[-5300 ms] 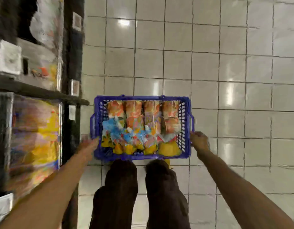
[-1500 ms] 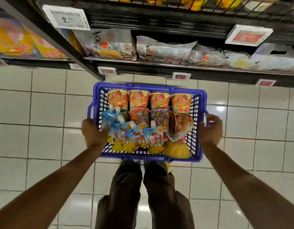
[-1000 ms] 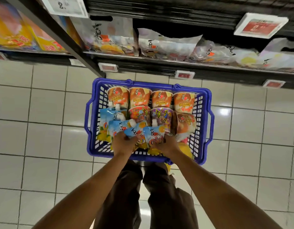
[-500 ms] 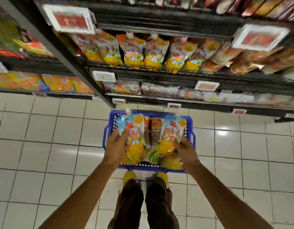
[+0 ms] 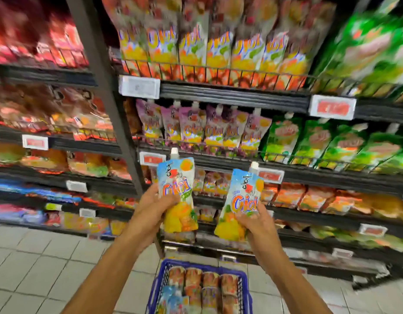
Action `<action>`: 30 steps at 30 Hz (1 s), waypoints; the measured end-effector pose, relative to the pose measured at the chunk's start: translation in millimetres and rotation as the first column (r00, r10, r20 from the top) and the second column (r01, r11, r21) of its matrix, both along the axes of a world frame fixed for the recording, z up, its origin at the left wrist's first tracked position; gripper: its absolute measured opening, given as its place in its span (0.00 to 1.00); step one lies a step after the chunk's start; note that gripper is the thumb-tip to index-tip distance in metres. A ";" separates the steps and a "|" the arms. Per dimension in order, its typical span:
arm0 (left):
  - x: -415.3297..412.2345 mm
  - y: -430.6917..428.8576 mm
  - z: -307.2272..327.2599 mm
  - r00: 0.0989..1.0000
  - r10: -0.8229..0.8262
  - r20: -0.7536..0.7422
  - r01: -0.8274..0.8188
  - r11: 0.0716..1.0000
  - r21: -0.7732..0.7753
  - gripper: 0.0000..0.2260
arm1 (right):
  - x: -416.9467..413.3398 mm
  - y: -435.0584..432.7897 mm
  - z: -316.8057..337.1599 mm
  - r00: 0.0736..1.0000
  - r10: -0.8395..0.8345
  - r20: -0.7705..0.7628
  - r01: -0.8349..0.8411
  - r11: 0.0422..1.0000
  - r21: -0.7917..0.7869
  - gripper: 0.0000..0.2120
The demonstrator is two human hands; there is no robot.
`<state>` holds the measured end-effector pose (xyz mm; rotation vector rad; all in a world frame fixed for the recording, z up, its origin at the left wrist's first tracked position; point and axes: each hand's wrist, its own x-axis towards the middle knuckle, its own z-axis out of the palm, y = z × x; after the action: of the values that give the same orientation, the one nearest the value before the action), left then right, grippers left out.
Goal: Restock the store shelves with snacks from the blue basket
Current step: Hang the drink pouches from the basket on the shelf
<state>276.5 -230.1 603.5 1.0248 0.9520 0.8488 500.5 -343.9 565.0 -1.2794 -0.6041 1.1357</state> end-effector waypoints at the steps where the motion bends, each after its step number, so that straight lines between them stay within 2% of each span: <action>1: -0.5 -0.7 23.2 1.000 -0.003 0.001 0.003 0.997 0.071 0.16 | 1.0 1.5 23.0 1.000 0.011 0.018 -0.012 0.999 0.034 0.34; 4: 0.5 -4.8 89.1 0.999 0.041 0.034 -0.049 0.960 0.276 0.20 | 6.0 7.7 90.7 0.996 0.038 0.082 -0.052 0.984 0.168 0.34; 7: -2.9 -5.3 145.9 0.995 0.064 0.080 -0.091 0.911 0.403 0.23 | 8.3 13.5 153.1 0.989 0.032 0.144 -0.072 0.958 0.278 0.30; 10: -10.7 1.7 188.1 0.994 0.054 0.097 -0.096 0.858 0.505 0.23 | 10.5 21.6 203.8 0.970 0.018 0.242 -0.104 0.932 0.348 0.32; 13: -17.3 11.7 224.5 0.991 0.007 0.131 -0.081 0.822 0.563 0.20 | 7.2 30.7 244.0 0.954 -0.008 0.300 -0.120 0.906 0.406 0.33; 18: -30.5 39.7 280.3 0.987 0.029 0.159 -0.126 0.757 0.642 0.23 | -14.6 47.1 299.5 0.945 -0.075 0.319 -0.100 0.861 0.499 0.21; 25: -48.0 93.6 338.0 0.990 0.034 0.139 -0.126 0.667 0.735 0.17 | -35.1 79.3 342.2 0.871 -0.280 0.404 -0.009 0.813 0.582 0.20; 30: -52.2 127.6 376.6 0.989 0.007 0.147 -0.119 0.626 0.771 0.19 | -43.8 110.0 366.6 0.834 -0.371 0.409 0.037 0.776 0.630 0.20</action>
<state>224.3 -102.5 980.1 1.6609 0.4742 1.4388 456.7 -233.9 931.6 -1.0365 -1.0913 0.3240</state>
